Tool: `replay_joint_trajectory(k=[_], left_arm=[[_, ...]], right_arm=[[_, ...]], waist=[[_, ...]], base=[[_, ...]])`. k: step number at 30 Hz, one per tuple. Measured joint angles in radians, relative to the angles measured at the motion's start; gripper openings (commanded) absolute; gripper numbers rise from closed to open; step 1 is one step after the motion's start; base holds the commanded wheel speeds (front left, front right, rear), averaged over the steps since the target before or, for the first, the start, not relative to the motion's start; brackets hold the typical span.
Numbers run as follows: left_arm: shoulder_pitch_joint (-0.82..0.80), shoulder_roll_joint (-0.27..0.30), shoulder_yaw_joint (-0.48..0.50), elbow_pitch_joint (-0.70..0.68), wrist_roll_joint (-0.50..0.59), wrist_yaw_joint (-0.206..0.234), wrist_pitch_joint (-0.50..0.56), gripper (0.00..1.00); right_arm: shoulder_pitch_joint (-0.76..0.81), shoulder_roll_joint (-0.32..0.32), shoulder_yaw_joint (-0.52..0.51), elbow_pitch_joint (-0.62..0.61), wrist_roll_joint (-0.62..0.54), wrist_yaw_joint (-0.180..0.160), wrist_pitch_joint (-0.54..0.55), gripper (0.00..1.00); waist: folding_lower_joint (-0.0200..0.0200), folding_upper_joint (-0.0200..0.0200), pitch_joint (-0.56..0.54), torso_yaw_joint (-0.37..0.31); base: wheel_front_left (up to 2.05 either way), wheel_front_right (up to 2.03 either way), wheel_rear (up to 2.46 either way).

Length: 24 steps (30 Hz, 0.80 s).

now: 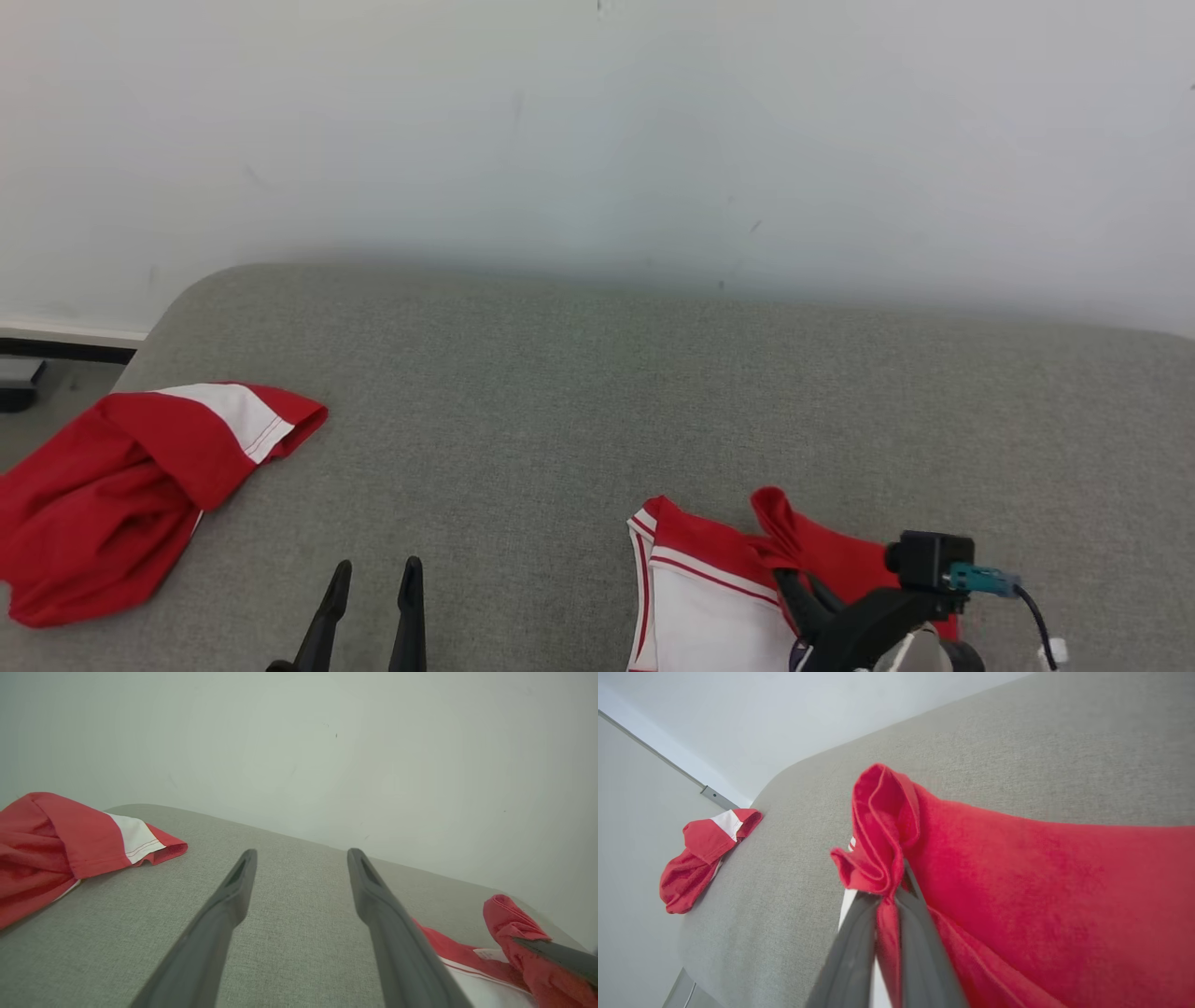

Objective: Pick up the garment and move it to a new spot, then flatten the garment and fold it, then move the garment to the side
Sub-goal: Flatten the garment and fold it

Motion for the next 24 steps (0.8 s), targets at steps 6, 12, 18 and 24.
replay_joint_trajectory(k=[6,12,18,24], left_arm=[[-0.003,0.000,-0.016,0.010,0.001,0.000,0.000,1.00],[-0.003,0.000,-0.028,0.012,0.007,0.000,0.000,1.00],[0.005,0.000,-0.027,0.012,0.007,0.000,0.000,1.00],[0.017,0.000,-0.018,0.007,0.009,0.000,0.000,1.00]], right_arm=[[-0.116,0.000,0.137,0.164,0.083,0.000,-0.070,0.00],[-0.199,0.000,0.242,0.327,0.161,0.000,-0.140,0.00],[-0.258,0.000,0.340,0.447,0.258,0.000,-0.209,0.16],[-0.322,0.000,0.460,0.451,0.459,0.000,-0.272,1.00]], waist=[[0.0000,0.0000,0.001,0.030],[0.0000,0.0000,-0.001,0.064],[0.0000,0.0000,-0.009,0.081],[0.0000,0.0000,-0.021,0.072]], base=[[0.00,0.00,0.00],[0.00,0.00,0.00],[0.00,0.00,0.00],[0.00,0.00,0.00]])
